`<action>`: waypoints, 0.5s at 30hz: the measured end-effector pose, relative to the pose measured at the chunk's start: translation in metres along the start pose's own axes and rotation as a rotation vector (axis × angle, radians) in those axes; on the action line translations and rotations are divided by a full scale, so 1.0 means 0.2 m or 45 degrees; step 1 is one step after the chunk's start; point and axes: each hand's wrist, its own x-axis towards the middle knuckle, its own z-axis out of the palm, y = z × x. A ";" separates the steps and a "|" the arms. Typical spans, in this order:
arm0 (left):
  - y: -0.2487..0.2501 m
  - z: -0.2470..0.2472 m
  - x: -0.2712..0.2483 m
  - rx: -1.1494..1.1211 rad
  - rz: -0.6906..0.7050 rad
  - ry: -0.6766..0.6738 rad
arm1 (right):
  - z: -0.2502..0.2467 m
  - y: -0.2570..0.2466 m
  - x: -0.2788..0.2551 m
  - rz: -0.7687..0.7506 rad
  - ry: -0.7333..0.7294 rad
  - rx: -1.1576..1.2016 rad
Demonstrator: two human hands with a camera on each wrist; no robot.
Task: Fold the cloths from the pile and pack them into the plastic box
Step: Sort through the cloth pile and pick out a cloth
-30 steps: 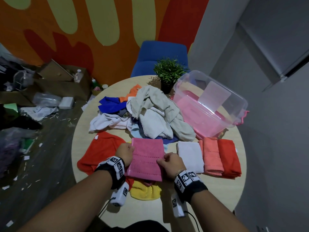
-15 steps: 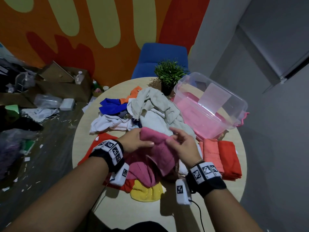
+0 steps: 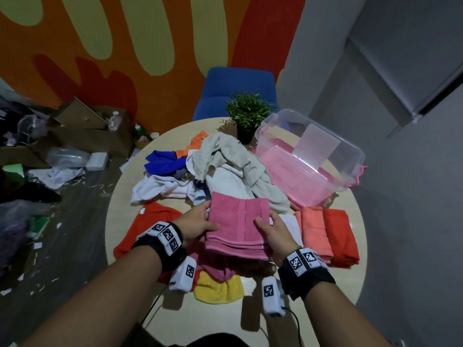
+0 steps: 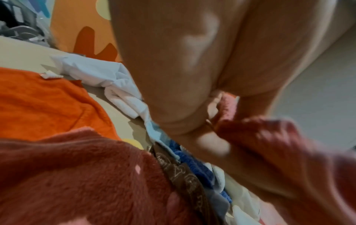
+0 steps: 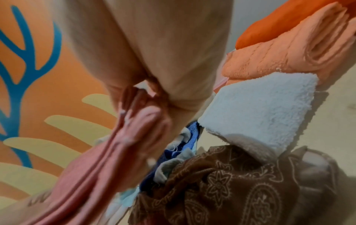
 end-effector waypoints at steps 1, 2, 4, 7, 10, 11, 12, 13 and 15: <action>-0.01 -0.01 0.00 -0.018 0.005 0.051 | -0.01 0.00 0.00 0.007 -0.038 -0.030; -0.03 -0.01 0.01 -0.046 0.011 0.092 | -0.01 0.00 0.00 0.004 -0.054 -0.062; -0.05 0.00 0.00 -0.105 0.026 0.154 | -0.01 0.01 -0.01 -0.036 -0.049 -0.059; -0.07 0.02 -0.02 -0.214 0.062 0.246 | 0.00 0.01 0.00 -0.093 -0.027 -0.016; -0.05 0.03 -0.03 -0.286 0.081 0.284 | -0.01 0.03 0.02 -0.044 -0.062 0.171; -0.03 0.03 -0.03 -0.275 0.086 0.272 | -0.03 0.03 0.03 -0.044 -0.089 0.198; -0.03 0.03 -0.03 -0.262 0.082 0.275 | -0.04 0.02 0.02 -0.049 -0.116 0.184; -0.03 0.03 -0.04 -0.238 0.066 0.266 | -0.04 0.00 0.02 -0.059 -0.141 0.159; -0.02 0.03 -0.04 -0.171 0.032 0.263 | -0.05 -0.03 -0.01 -0.074 -0.180 0.115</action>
